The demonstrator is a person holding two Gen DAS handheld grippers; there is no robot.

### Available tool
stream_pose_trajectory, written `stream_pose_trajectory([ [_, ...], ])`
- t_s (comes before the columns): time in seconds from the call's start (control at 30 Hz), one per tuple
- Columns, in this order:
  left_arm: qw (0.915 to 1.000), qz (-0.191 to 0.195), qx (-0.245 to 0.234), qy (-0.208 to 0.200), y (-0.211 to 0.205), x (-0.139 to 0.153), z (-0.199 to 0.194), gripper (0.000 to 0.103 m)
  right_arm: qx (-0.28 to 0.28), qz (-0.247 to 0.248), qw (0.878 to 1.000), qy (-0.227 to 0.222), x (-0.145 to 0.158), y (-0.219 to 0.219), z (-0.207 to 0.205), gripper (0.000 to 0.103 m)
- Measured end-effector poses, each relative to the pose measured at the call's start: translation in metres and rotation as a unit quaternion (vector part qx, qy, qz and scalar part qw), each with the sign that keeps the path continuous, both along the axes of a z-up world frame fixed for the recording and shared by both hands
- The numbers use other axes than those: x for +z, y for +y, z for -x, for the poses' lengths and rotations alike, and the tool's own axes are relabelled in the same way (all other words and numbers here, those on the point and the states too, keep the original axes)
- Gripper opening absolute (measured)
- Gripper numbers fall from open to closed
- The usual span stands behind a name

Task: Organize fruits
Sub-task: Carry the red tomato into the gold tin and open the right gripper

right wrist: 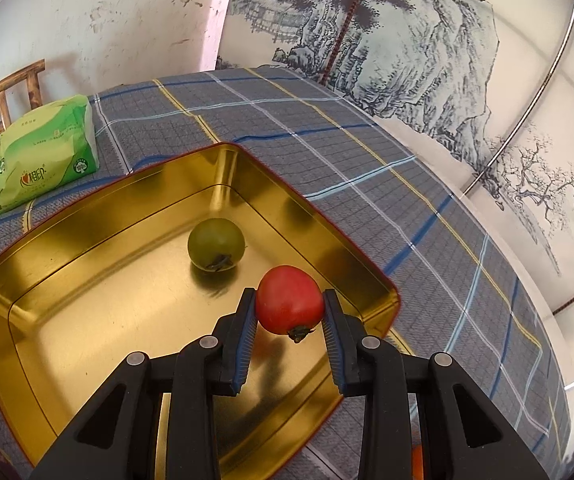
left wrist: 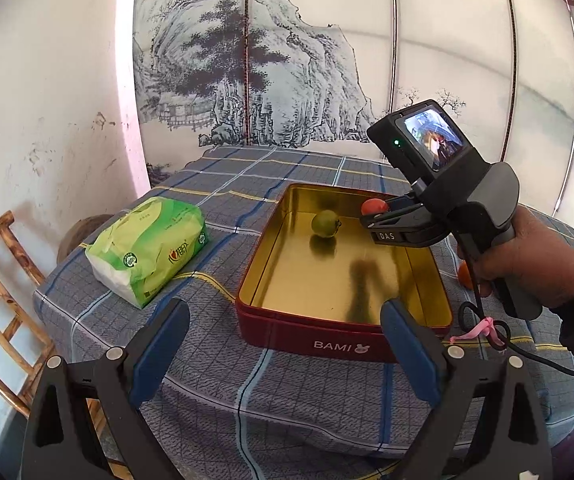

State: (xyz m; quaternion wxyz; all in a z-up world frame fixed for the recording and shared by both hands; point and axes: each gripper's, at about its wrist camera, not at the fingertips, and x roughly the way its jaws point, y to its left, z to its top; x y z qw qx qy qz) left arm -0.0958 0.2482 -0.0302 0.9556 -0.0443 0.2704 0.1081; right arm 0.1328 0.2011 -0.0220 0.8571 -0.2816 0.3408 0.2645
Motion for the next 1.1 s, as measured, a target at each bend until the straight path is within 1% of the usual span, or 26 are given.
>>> stream_pose_trajectory([
  [0.4,0.9999,0.012,0.005,0.011,0.006,-0.008,-0.002,0.094,0.001,0.01,1.0,0.0,-0.007,0.013,-0.004,0.033],
  [0.63,0.9997,0.017,0.008,0.016,0.008,-0.01,-0.001,0.094,0.001,0.012,1.0,-0.021,0.0,0.019,-0.001,0.035],
  [0.7,0.9997,0.017,0.008,0.015,0.008,-0.01,-0.001,0.094,0.001,0.012,1.0,-0.024,0.003,0.021,-0.001,0.037],
  [0.73,0.9997,0.017,0.008,0.015,0.008,-0.01,-0.001,0.094,0.0,0.012,1.0,-0.029,0.005,0.022,0.0,0.039],
  [0.8,0.9997,0.016,0.007,0.015,0.007,-0.01,-0.001,0.094,-0.002,0.011,0.999,-0.035,0.007,0.022,0.001,0.04],
  [0.93,0.9997,0.016,0.008,0.014,0.007,-0.01,-0.001,0.094,-0.014,0.015,0.998,-0.057,0.015,0.021,0.007,0.046],
  [1.0,0.9997,0.016,0.009,0.014,0.007,-0.009,0.0,0.094,-0.021,0.01,0.997,-0.067,0.021,0.019,0.01,0.049],
  [1.07,0.9997,0.016,0.008,0.013,0.006,-0.008,0.0,0.094,-0.029,0.005,0.997,-0.076,0.028,0.015,0.014,0.054],
  [1.1,0.9998,0.016,0.008,0.012,0.005,-0.007,0.001,0.094,-0.031,0.003,0.996,-0.079,0.031,0.013,0.015,0.055],
])
